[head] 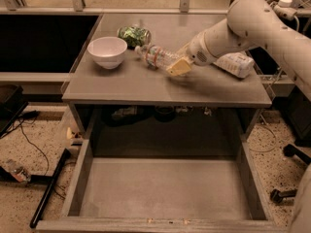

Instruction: Place water bottle into top drawer

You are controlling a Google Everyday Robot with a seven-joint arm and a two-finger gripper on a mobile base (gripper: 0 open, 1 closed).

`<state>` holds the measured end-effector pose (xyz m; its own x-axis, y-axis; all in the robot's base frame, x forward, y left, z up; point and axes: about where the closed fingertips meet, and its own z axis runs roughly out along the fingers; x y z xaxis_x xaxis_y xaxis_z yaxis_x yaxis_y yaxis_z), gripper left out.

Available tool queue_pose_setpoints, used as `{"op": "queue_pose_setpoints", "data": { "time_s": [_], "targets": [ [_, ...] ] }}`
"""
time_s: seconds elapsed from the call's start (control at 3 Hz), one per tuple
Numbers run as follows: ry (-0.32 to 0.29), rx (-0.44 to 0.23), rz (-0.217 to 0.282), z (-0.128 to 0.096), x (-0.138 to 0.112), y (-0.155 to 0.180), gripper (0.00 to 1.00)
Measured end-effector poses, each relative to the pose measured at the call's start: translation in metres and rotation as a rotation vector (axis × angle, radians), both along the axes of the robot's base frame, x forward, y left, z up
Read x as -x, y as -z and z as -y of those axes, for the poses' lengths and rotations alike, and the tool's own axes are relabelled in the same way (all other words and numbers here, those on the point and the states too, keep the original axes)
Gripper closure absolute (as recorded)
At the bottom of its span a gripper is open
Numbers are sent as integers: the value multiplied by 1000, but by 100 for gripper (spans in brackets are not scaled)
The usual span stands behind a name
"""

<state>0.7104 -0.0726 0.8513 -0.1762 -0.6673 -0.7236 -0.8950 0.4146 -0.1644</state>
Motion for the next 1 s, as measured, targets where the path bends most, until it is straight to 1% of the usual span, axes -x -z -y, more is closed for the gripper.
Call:
{"op": "queue_pose_setpoints", "data": {
  "time_s": [0.33, 0.67, 1.0],
  "targets": [
    [-3, -9, 15, 7, 9, -13, 100],
    [-13, -23, 58, 22, 29, -37, 100],
    [-14, -14, 98, 53, 60, -55, 100]
  ]
}}
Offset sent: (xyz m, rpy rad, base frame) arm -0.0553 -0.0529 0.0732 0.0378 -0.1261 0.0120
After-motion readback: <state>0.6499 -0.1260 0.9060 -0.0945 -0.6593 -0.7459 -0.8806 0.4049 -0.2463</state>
